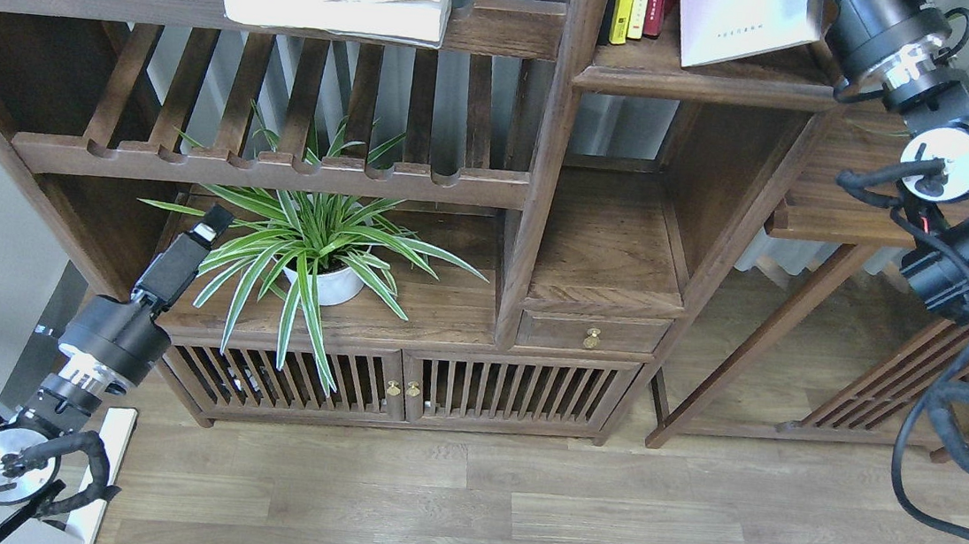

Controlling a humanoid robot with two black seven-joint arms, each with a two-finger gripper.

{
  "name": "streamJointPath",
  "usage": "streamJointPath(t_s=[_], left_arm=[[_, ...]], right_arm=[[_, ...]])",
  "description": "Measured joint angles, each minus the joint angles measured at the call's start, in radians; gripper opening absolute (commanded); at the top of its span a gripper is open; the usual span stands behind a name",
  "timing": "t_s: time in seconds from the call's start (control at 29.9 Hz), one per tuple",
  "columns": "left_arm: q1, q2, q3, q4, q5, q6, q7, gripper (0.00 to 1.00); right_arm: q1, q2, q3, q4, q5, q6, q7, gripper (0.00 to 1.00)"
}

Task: Organize books on shelf
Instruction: 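Release the book and lower the right gripper from the shelf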

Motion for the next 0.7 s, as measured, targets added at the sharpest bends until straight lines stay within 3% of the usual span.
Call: streamJointPath(t_s=[0.13,0.37,0.7], left_arm=[[-0.007,-0.004,0.0,0.0,0.0,0.0,0.0,0.99],[-0.01,-0.016,0.0,-0.003,-0.001,0.0,-0.002,0.99],[-0.011,-0.017,-0.024,-0.011,-0.002,0.0,-0.003,0.99]], right_arm=[[0.036,0.011,0.003,-0.045,-0.003,0.0,0.001,0.21],[0.108,0.035,-0.017,-0.13,-0.005,-0.007,-0.004,0.53],[0.156,0.037,-0.035,-0.136,-0.006,-0.043,-0.006,0.7]])
